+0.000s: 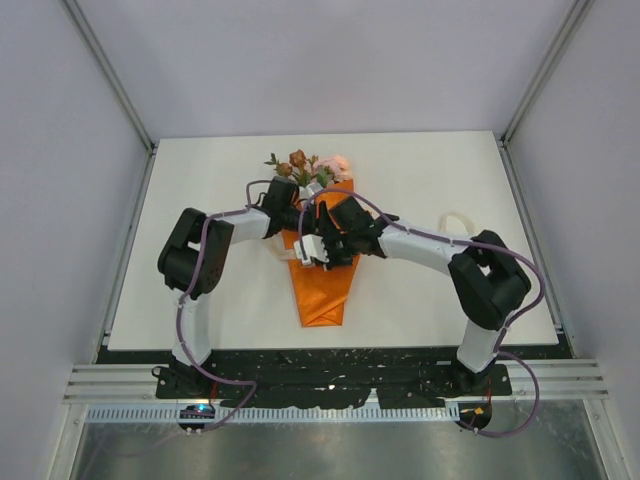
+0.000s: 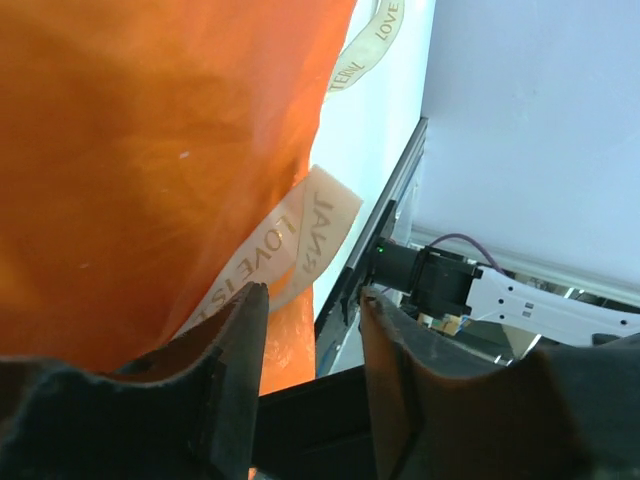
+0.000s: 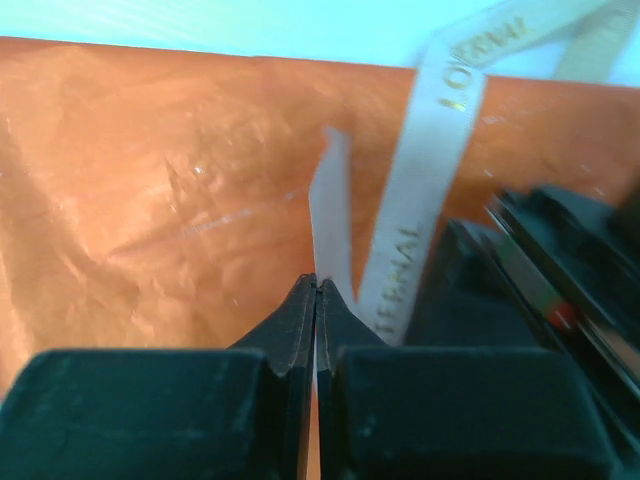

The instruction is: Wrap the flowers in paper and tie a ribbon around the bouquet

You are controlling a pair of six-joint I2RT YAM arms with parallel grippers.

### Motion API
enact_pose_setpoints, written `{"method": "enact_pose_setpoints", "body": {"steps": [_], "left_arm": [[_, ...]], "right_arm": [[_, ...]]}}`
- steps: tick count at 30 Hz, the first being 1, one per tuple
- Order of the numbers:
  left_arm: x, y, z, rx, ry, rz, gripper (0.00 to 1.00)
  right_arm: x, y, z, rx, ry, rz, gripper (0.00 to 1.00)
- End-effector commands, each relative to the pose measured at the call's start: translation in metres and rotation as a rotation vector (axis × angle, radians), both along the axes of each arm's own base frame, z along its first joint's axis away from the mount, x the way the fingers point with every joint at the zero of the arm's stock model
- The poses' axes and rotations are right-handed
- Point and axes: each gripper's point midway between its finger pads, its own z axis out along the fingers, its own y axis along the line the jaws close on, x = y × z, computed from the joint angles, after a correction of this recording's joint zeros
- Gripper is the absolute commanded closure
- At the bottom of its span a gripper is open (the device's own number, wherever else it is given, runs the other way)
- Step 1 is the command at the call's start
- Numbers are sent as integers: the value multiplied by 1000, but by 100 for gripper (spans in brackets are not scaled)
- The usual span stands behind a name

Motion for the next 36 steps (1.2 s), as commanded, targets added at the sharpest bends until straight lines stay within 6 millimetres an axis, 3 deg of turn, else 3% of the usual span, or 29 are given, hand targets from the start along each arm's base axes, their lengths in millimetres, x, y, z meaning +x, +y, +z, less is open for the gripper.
{"method": "enact_pose_setpoints", "body": {"steps": [1,3,6,9,13,15,18,19,21,26,31,36], "left_arm": [[7,9,34,-41,-121,16,47],[8,15,39,-58,-136,31,41],[12,23,38,-69,-148,54,40],[15,30,25,-52,-128,70,43],[19,35,12,-18,-112,86,46],[21,34,8,-15,-102,85,48],[22,30,4,-17,-88,80,55],[23,28,5,-18,-93,79,58],[24,26,5,-13,-93,78,60],[21,32,-6,50,-80,82,75],[19,35,-19,84,-42,97,97],[21,34,-20,83,-39,94,100]], "right_arm": [[8,-18,66,123,-28,-87,95],[9,-33,75,134,-29,-122,95],[14,-60,82,131,-20,-192,95],[13,-83,97,142,10,-280,95],[18,-131,114,163,27,-438,95],[12,-138,114,143,21,-427,93],[13,-125,119,166,54,-423,68],[15,-117,114,164,76,-421,55],[24,-103,109,169,131,-446,49],[56,-73,99,152,180,-454,45],[52,-43,83,115,111,-325,46],[51,-30,60,49,70,-268,42]]}}
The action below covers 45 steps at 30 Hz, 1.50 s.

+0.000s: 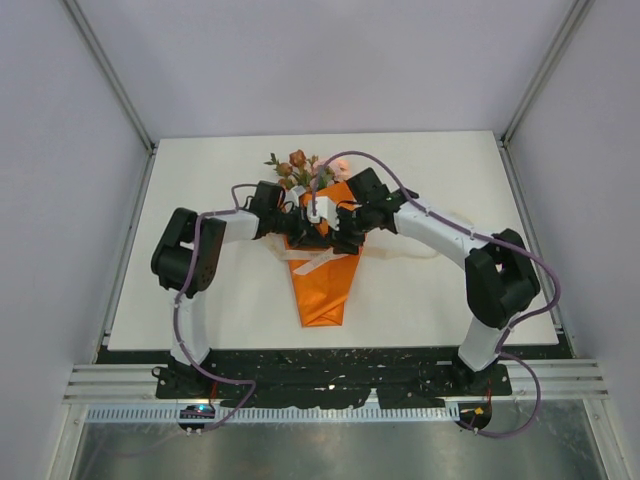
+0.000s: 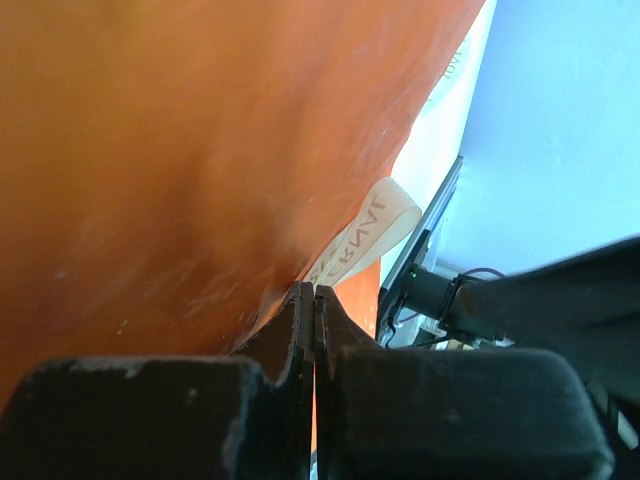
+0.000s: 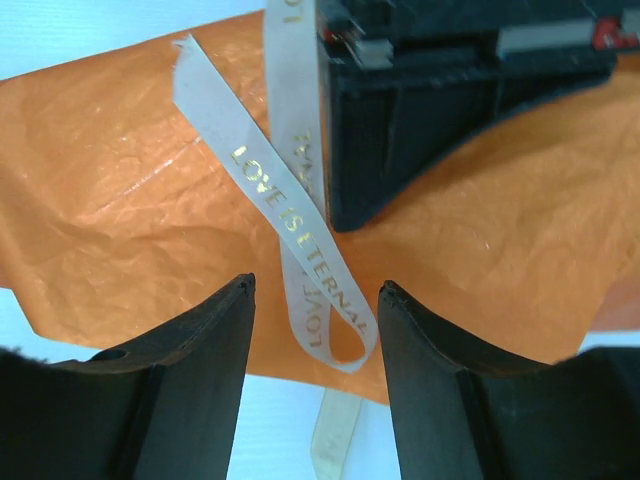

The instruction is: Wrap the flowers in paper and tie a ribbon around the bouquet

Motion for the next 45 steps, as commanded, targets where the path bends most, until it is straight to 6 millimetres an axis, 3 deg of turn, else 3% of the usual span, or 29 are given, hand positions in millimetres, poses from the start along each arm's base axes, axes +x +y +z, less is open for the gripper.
{"method": "enact_pose_setpoints", "body": {"steps": [1,12,14,17,19,25,29,31,37,45], "left_arm": [[8,-3,5,2,-30,-8,100],[7,-2,-1,15,-26,-7,100],[7,-2,-1,17,-28,-7,100],[8,-1,-3,26,-30,-8,100],[9,-1,-5,31,-32,-6,100],[6,6,-19,100,8,1,100],[7,12,-27,153,6,5,100],[8,12,-26,157,2,7,100],[10,14,-29,175,2,9,100],[9,16,-33,194,0,6,100]], "right_arm": [[14,14,-5,-28,-86,53,42],[37,4,-54,-166,-132,76,46],[39,5,-50,-163,-132,75,53],[37,2,-47,-164,-126,73,81],[37,-2,-38,-158,-120,59,93],[25,-24,1,-95,-60,-14,95],[12,-55,29,-59,-19,-97,95],[5,-75,30,-68,26,-144,95],[-18,-151,9,-156,185,-324,95],[-48,-216,-16,-180,395,-559,95]]}}
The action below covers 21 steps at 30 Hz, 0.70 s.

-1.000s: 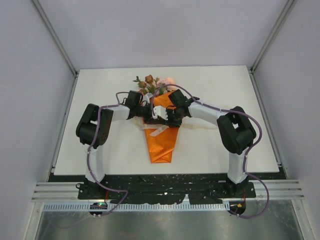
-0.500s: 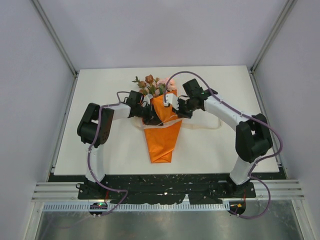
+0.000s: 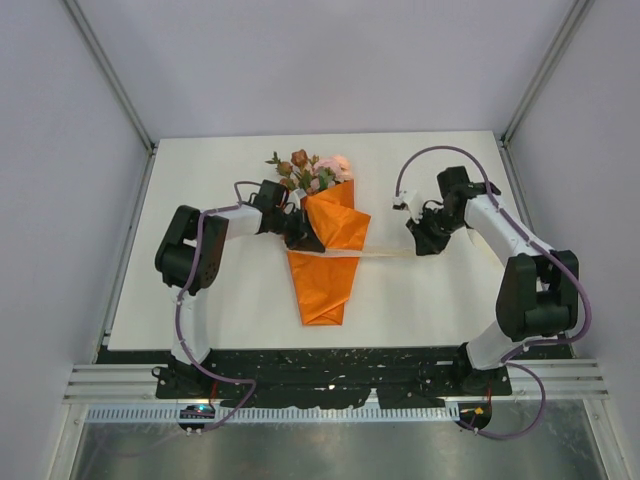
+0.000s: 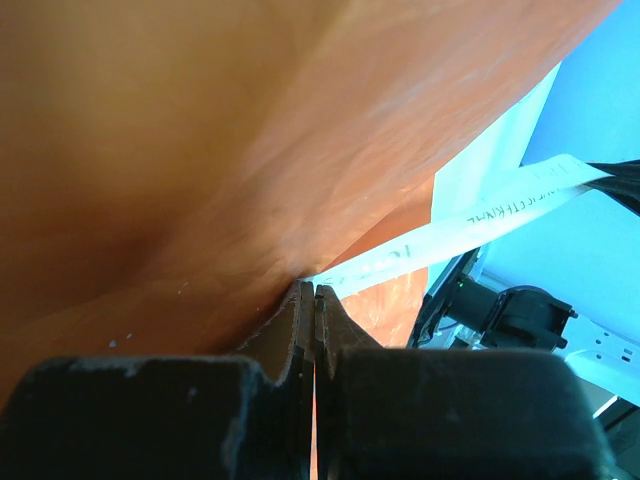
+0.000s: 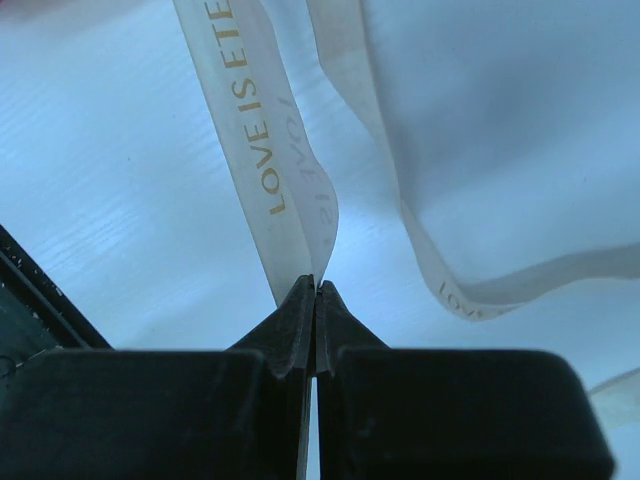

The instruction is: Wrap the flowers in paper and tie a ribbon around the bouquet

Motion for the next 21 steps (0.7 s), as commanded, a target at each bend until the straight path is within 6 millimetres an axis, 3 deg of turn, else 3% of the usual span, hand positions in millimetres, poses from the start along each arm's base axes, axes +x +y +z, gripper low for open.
{"method": "enact_pose_setpoints", "body": {"steps": [1,9,12,15,20,21], "left_arm": [[7,5,-7,47,-23,3,100],[8,3,-8,48,-23,1,100],[9,4,-7,43,-24,1,100],[8,3,-6,40,-27,-5,100],[6,1,-6,36,-29,-12,100],[6,0,-5,36,-30,-15,100]], "right_arm": [[-25,-27,-4,-1,114,-130,95],[-38,-59,-40,-43,246,-265,94],[-37,-68,-53,-67,286,-326,87],[-34,-79,-61,-96,310,-369,68],[-33,-105,-57,-178,290,-382,62],[-30,-112,-52,-175,281,-391,56]]}}
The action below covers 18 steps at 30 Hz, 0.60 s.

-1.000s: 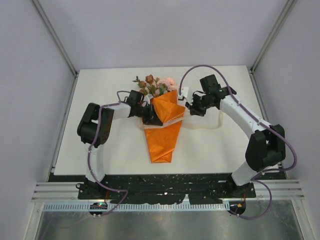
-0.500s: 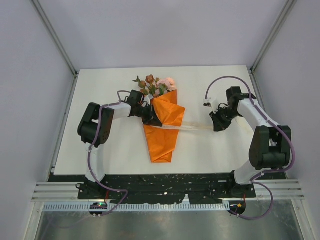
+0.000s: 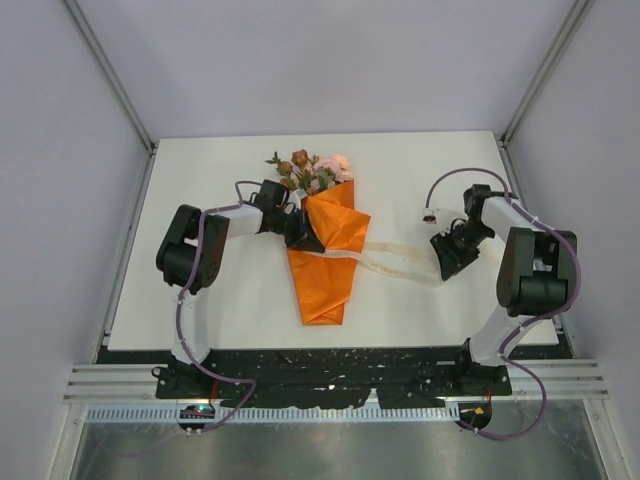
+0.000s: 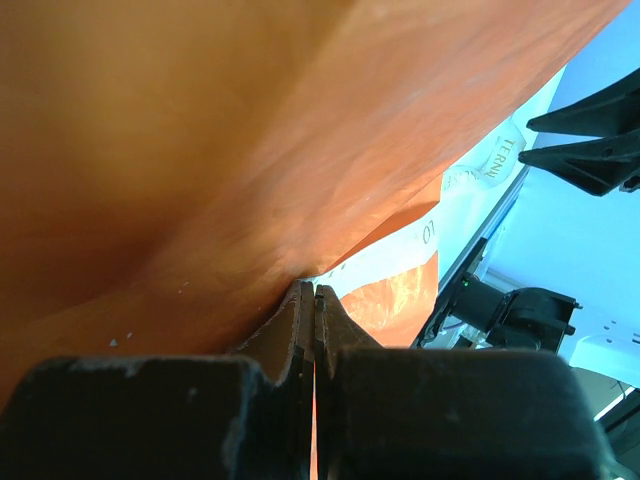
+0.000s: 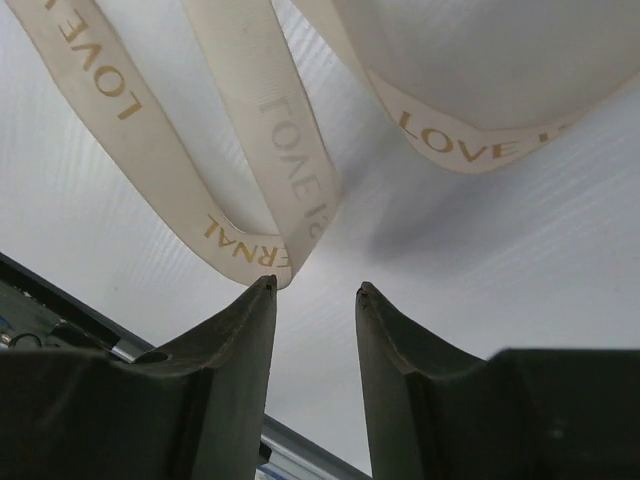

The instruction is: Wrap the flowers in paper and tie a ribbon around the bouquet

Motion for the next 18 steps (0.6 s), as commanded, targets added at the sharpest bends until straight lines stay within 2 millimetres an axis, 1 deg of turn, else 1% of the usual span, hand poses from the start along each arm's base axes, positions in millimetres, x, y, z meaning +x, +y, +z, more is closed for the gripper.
{"method": "enact_pose_setpoints", "body": {"steps": [1,2,3,4,5,6,7,8,9,10,11,12,13,14,15,16,17,18], "left_arm": [[7,0,-2,25,-31,-2,100],[7,-1,-2,22,-34,-4,100],[8,-2,-1,21,-37,-4,100],[7,-3,-1,20,-37,-6,100],[7,-4,0,19,-37,-6,100],[7,-4,1,17,-38,-9,100],[8,-5,1,16,-40,-8,100],[8,-5,2,15,-43,-9,100],[8,-6,4,12,-45,-10,100],[8,-7,5,9,-46,-12,100],[8,-7,4,11,-46,-12,100],[9,-6,5,8,-48,-11,100],[8,-7,6,5,-50,-15,100],[8,-8,6,6,-53,-16,100],[7,-8,6,4,-53,-19,100],[7,-9,6,3,-54,-19,100],[7,-8,5,5,-52,-17,100],[7,-7,5,5,-52,-17,100]], "right_arm": [[12,-29,21,-79,-59,-20,52],[21,-39,28,-95,-87,-37,48],[26,-44,32,-104,-108,-46,47],[39,-57,39,-131,-149,-75,46],[44,-63,39,-145,-162,-90,46],[55,-78,44,-186,-197,-119,46],[64,-89,42,-213,-220,-148,46],[70,-99,43,-245,-232,-173,43],[75,-107,38,-267,-231,-187,41],[78,-119,38,-307,-233,-206,39],[80,-126,29,-318,-216,-217,39],[83,-133,28,-345,-213,-217,37],[87,-138,22,-354,-211,-222,37],[91,-140,21,-357,-216,-223,32],[94,-141,14,-349,-206,-218,32],[100,-141,15,-340,-219,-221,32],[103,-135,7,-303,-203,-219,29],[109,-134,10,-288,-209,-224,29]]}}
